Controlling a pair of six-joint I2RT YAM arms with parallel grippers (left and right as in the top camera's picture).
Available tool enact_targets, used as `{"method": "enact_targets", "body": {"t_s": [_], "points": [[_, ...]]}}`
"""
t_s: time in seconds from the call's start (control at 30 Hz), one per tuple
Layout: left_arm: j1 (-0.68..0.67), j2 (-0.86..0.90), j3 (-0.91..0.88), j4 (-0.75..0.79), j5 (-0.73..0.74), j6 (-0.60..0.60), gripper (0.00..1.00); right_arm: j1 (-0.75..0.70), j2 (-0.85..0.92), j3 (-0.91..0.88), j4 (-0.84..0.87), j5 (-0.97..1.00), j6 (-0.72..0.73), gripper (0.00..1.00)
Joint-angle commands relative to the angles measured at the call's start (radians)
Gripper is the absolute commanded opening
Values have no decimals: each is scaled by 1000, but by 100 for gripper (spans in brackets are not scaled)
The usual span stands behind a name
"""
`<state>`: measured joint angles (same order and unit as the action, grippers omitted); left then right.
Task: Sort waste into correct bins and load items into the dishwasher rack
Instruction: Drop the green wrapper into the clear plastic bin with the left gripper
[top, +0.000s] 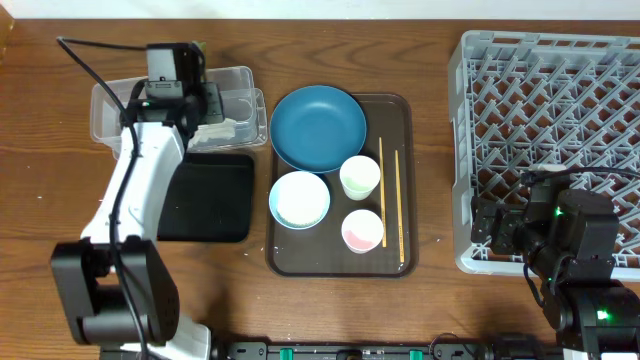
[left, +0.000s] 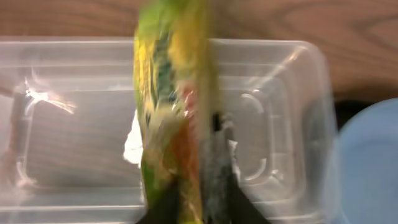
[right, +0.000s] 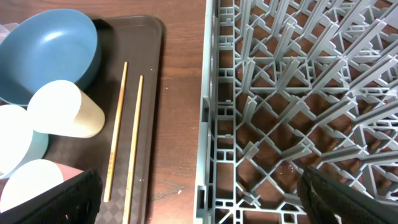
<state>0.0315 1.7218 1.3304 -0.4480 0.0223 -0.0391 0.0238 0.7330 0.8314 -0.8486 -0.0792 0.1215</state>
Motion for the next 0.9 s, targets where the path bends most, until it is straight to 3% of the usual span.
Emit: {"method": "enact_targets", "body": {"t_s": [0.0, 0.13, 0.33, 0.67, 0.87], "points": [[14, 11, 13, -1, -8, 1, 52, 8, -2, 19, -1, -7, 5, 99], [13, -17, 13, -6, 1, 0, 57, 8, -2, 19, -1, -7, 5, 99], [-12, -132, 13, -65, 162, 0, 58, 8, -2, 19, 0, -7, 5, 99], [-27, -164, 13, -69, 88, 2, 61, 8, -2, 19, -1, -7, 5, 99], [-27, -103, 13, 10, 13, 2, 44, 8, -2, 19, -1, -7, 5, 99]]}}
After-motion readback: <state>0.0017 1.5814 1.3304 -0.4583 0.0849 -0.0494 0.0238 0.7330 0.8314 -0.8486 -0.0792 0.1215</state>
